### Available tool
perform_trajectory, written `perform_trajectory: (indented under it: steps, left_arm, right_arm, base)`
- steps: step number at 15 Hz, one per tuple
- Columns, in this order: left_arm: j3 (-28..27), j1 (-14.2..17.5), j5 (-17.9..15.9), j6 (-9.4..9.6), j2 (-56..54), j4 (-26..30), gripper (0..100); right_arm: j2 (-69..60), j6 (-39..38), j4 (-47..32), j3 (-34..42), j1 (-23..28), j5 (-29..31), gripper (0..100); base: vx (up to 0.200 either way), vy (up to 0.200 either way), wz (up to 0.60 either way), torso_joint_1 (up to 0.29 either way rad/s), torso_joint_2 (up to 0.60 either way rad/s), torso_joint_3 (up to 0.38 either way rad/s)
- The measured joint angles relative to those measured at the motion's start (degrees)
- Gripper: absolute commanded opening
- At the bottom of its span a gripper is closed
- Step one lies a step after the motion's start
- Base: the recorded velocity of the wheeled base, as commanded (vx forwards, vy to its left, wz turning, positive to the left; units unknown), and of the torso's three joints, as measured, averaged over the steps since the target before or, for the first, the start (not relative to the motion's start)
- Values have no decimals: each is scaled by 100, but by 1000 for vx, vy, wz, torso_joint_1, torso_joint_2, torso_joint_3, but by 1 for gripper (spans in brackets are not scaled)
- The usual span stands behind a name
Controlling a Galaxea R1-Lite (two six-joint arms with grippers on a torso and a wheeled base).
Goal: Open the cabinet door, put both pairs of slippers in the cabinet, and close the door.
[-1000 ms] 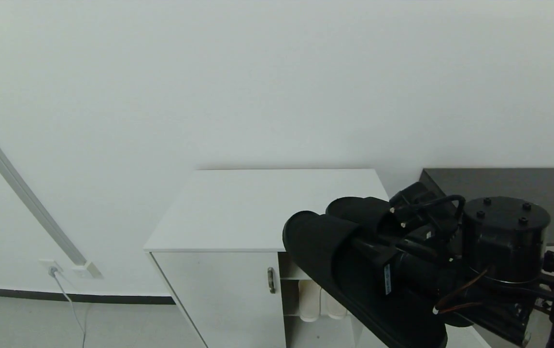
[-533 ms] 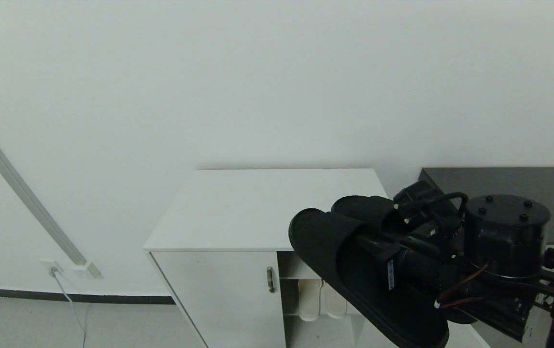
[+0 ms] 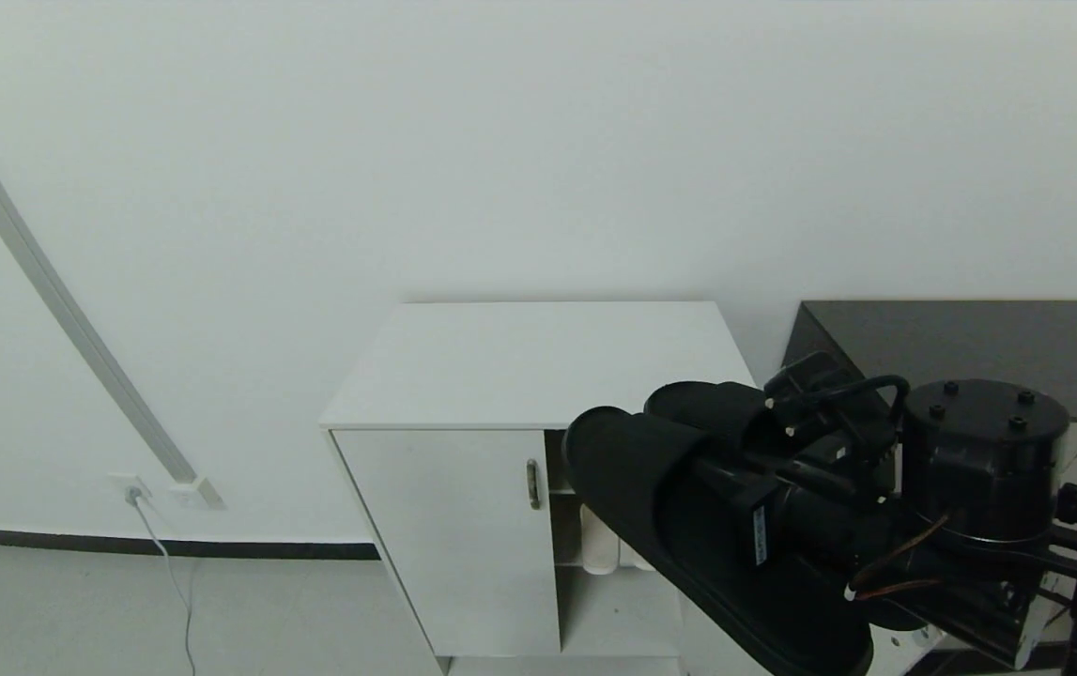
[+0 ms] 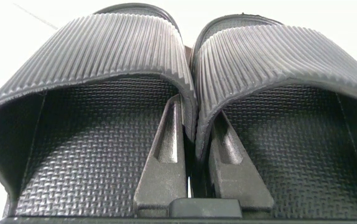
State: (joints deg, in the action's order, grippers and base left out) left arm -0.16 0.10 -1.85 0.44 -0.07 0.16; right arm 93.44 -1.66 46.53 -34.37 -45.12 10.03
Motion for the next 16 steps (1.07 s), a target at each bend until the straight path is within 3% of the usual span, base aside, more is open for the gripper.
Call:
perform_trajectory:
  steps: [10, 16]
  left_arm:
    - [2, -2, 2, -4, 0, 2, 0]
    - [-2, -2, 2, -6, 0, 0, 0]
  right_arm:
    - [2, 38, 18, 16, -24, -10, 0]
    - [9, 44, 18, 38, -33, -10, 0]
  base:
    - [0, 0, 0, 0, 0, 0]
    - [0, 0, 0, -142, 325, 181]
